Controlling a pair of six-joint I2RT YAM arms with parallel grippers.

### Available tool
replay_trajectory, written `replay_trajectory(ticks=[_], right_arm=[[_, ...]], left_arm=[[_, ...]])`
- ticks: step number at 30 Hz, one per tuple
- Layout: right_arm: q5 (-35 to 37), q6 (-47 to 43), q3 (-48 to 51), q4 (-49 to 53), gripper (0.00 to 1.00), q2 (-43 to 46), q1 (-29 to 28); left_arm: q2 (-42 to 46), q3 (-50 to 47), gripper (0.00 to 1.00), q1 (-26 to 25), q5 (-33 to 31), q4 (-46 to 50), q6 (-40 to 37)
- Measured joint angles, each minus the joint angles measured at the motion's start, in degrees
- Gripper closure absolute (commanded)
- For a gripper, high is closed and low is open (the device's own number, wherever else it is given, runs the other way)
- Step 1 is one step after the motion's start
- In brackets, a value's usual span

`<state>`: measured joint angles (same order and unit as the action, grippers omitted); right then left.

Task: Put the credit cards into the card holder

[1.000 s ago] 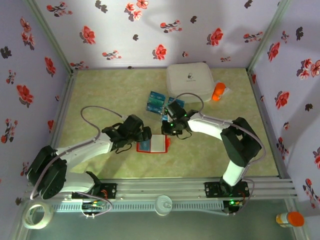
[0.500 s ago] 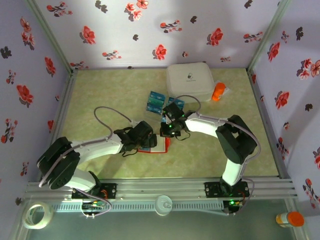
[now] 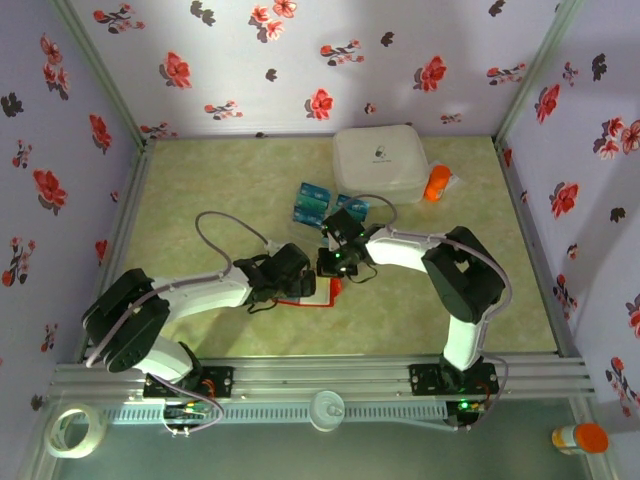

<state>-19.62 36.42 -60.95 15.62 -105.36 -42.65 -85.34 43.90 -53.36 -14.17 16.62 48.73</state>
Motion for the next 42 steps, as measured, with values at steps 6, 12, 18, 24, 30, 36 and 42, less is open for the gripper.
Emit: replay_trajectory(ticks=[6, 12, 18, 24, 30, 36, 42], right_arm=[[-0.6, 0.2, -0.4, -0.9, 0.93, -0.6, -0.3], [-0.8, 1.2, -0.5, -1.1, 0.93, -0.8, -0.5], [-0.8, 1.7, -0.5, -1.2, 0.9, -0.8, -0.5], [-0.8, 1.8, -1.1, -0.8, 0.78, -0.9, -0.6], [-0.1, 2.7, -1.4, -0.1, 0.62, 0.5, -0.6], [0.6, 4.1, 0.0, -1.0, 0.56, 3.2, -0.6], [0.7, 5.9, 2.1, -2.3, 0.55, 3.4, -0.6]], left_arm=[[-1.2, -0.1, 0.0, 0.0, 0.0, -1.5, 0.0], [-2.0, -0.9, 0.01, 0.0, 0.0, -2.9, 0.0], [-3.0, -2.3, 0.11, 0.0, -0.1, -4.6, 0.0], [-2.6, -3.5, 0.15, -0.1, -0.9, -6.0, 0.0], [-2.3, -3.9, 0.16, -0.1, -1.0, -6.4, 0.0], [-2.1, -4.2, 0.2, -0.1, -1.3, -6.6, 0.0], [-1.7, -4.7, 0.21, -0.1, -1.4, -7.1, 0.0]])
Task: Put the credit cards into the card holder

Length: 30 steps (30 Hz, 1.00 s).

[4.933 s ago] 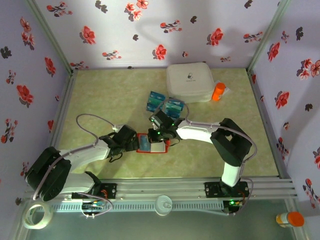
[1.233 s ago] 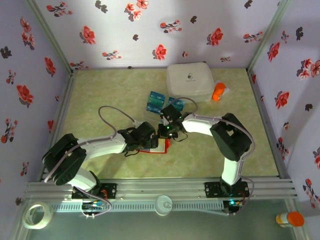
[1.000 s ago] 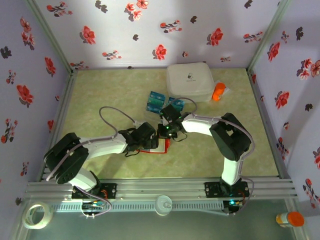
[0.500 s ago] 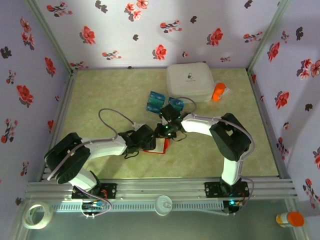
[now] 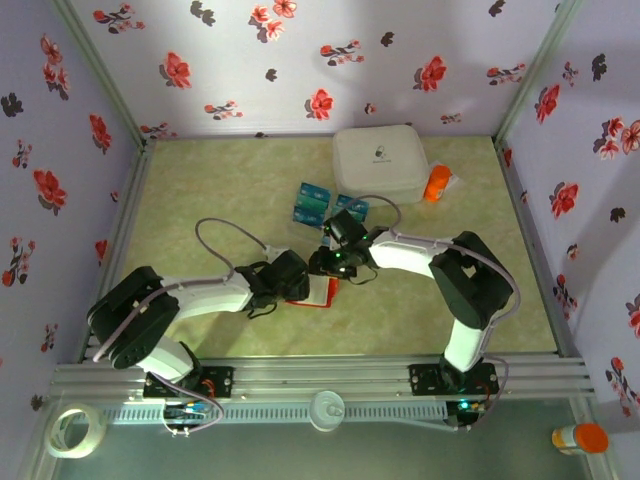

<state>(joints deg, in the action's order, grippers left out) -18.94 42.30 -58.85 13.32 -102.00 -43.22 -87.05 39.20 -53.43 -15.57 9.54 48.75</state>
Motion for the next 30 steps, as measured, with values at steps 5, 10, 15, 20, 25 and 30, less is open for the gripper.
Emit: replay_trajectory(ticks=[5, 10, 15, 20, 25, 30], right_arm=[[-0.7, 1.5, 0.0, -1.9, 0.55, 0.0, 0.0], [-1.5, 3.0, 0.1, -3.9, 0.55, -0.1, 0.0], [-1.9, 4.3, 0.9, -5.6, 0.55, -0.4, 0.0], [-1.9, 4.9, 1.7, -6.2, 0.53, -0.7, 0.0], [-1.9, 5.4, 1.7, -6.3, 0.5, -0.7, 0.0], [-1.9, 6.0, 1.7, -6.8, 0.45, -0.7, 0.0]], left_arm=[[0.2, -0.3, 0.21, 0.0, 0.0, -0.4, 0.0], [0.3, -0.5, 0.21, 0.0, 0.0, -0.6, 0.0], [0.3, -0.5, 0.23, 0.0, -0.1, -0.7, 0.0], [0.5, -0.9, 0.28, 0.0, -0.5, -0.8, 0.0], [1.1, -1.6, 0.29, 0.0, -0.5, -1.6, 0.1], [1.7, -2.4, 0.32, 0.0, -0.7, -2.3, 0.3]])
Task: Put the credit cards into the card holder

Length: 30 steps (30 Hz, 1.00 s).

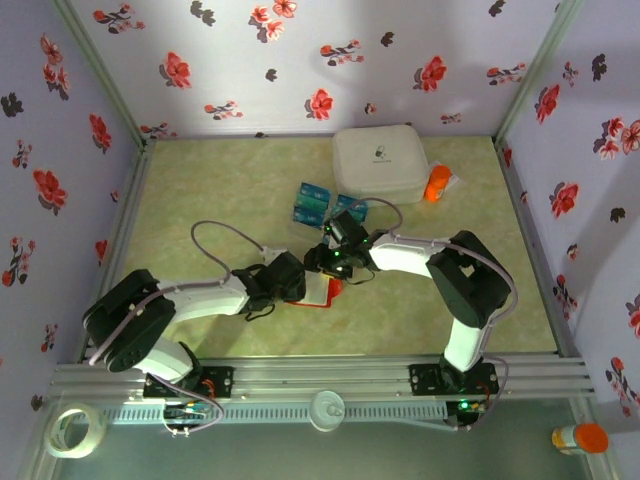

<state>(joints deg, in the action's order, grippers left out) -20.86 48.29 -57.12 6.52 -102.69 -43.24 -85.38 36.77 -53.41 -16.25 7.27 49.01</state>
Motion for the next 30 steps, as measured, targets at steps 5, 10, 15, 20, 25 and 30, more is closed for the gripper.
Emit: replay_trajectory(ticks=[5, 10, 15, 20, 25, 30], right_arm=[[-0.4, 0.4, 0.0, -0.9, 0.45, -0.1, 0.0], [-1.1, 1.5, 0.2, -2.3, 0.45, -0.2, 0.0], [-2.2, 3.0, 0.3, -4.3, 0.45, -0.8, 0.0], [-3.0, 4.2, 0.5, -6.0, 0.45, -1.8, 0.0], [-3.5, 4.9, 0.6, -6.9, 0.46, -2.0, 0.0], [-4.7, 5.8, 0.9, -8.1, 0.47, -2.2, 0.0]], left_arm=[[0.7, -1.0, 0.33, 0.0, -0.2, -1.1, 0.2], [1.6, -2.0, 0.33, 0.0, 0.0, -2.2, 0.4], [2.2, -2.4, 0.33, 0.0, 0.5, -2.4, 0.8], [2.5, -2.8, 0.34, 0.0, 0.8, -2.6, 1.2], [2.7, -3.0, 0.34, 0.0, 0.8, -2.8, 1.5], [3.1, -3.1, 0.29, 0.0, 0.9, -2.7, 1.6]])
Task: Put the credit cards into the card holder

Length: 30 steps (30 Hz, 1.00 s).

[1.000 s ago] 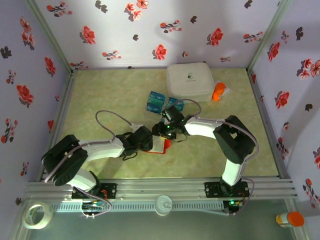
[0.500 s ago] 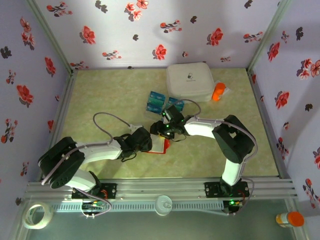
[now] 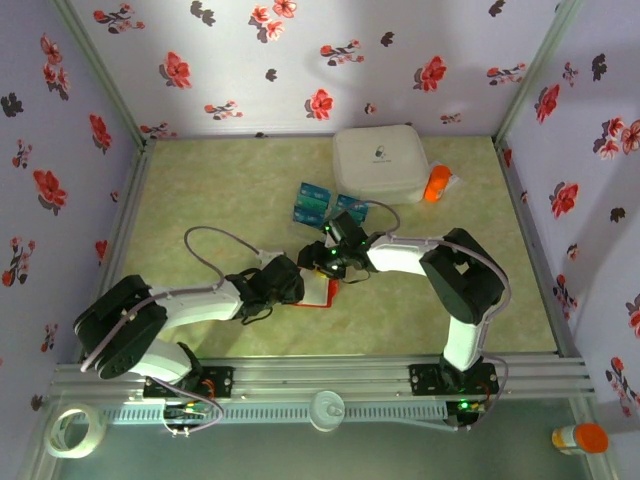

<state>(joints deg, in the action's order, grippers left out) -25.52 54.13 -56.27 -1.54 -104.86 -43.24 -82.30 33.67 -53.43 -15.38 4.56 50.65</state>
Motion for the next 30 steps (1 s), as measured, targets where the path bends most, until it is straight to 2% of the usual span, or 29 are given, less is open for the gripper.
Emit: replay_trajectory(ticks=[7, 14, 23, 30], right_arm=[[-1.0, 1.3, 0.1, -0.8, 0.47, 0.0, -0.4], [-1.4, 2.1, -0.2, -0.8, 0.46, 0.7, -1.8], [-1.1, 3.0, -3.4, -0.4, 0.46, 0.8, -4.5], [-0.6, 6.0, -5.4, -2.9, 0.46, -1.7, -6.7]], left_arm=[[2.7, 0.0, 0.16, 0.0, 0.0, 0.8, 0.0], [12.3, -1.2, 0.04, 0.0, -0.6, 2.7, 0.0], [30.1, -6.0, 0.01, 2.0, -4.1, 7.9, 1.6], [36.9, -9.1, 0.01, 4.8, -4.9, 13.0, 2.8]])
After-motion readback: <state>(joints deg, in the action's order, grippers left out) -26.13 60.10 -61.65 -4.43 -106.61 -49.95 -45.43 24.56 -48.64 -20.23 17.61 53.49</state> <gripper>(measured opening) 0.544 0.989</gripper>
